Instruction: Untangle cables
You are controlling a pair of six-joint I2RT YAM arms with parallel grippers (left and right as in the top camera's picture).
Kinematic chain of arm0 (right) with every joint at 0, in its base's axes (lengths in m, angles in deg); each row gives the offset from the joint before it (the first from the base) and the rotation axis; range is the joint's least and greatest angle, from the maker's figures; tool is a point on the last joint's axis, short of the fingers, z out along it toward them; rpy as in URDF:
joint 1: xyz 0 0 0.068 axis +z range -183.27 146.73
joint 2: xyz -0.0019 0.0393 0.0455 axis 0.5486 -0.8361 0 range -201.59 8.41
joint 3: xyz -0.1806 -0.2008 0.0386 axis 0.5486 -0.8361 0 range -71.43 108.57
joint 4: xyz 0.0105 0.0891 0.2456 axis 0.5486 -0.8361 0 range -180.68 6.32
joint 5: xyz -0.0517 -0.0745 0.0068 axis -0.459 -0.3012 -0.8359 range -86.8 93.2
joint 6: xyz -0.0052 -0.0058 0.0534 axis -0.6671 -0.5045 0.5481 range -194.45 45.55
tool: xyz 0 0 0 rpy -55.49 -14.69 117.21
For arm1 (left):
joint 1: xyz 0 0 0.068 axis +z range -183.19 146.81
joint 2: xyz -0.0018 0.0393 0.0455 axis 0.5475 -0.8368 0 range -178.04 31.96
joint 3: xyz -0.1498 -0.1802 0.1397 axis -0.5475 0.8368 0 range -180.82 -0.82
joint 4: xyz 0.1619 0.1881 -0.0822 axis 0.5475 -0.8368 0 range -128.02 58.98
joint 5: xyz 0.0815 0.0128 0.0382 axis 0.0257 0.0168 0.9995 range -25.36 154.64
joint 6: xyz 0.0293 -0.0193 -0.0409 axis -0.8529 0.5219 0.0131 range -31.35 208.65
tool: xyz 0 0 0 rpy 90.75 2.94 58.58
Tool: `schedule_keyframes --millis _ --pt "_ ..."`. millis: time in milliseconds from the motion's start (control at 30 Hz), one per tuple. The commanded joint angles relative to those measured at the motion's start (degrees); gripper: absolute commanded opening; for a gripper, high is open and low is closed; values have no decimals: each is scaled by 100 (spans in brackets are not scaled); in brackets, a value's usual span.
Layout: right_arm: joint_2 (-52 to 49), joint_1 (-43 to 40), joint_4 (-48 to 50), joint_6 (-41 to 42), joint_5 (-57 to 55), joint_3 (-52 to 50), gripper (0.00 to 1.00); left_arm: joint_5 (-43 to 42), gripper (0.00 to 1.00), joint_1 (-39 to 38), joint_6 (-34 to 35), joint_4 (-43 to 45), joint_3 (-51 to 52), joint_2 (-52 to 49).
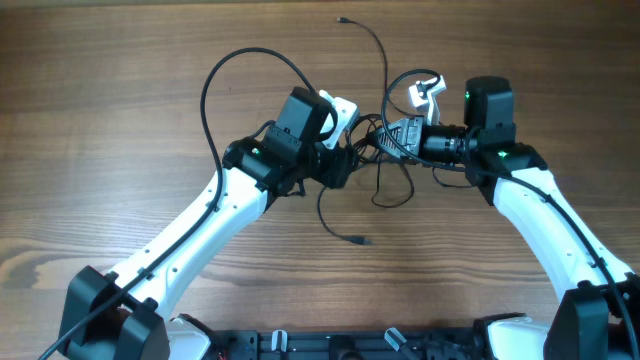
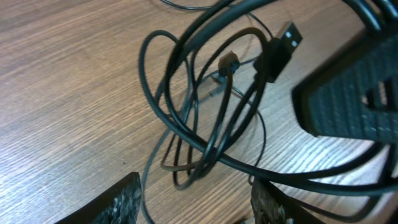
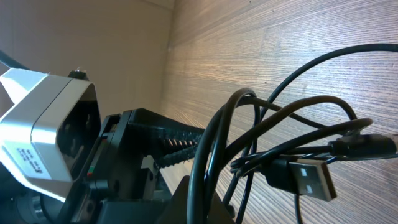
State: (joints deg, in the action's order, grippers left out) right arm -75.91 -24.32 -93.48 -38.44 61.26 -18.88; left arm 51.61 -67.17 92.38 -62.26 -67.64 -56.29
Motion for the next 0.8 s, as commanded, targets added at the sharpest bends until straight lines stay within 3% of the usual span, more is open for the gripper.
schedule_keyframes --millis 0,233,400,567,767 --pt "-61 7 9 22 254 37 4 -262 58 -44 13 48 -68 -76" --pt "-61 7 11 22 334 37 4 -557 54 -44 15 238 -68 -404" --pt "-61 7 7 37 356 37 4 -678 38 -44 15 511 -68 -407" --pt "-61 7 7 48 356 37 4 -688 15 -37 15 535 -68 -400" --pt "-61 7 -260 42 -50 37 4 -254 4 227 9 -42 -68 -302"
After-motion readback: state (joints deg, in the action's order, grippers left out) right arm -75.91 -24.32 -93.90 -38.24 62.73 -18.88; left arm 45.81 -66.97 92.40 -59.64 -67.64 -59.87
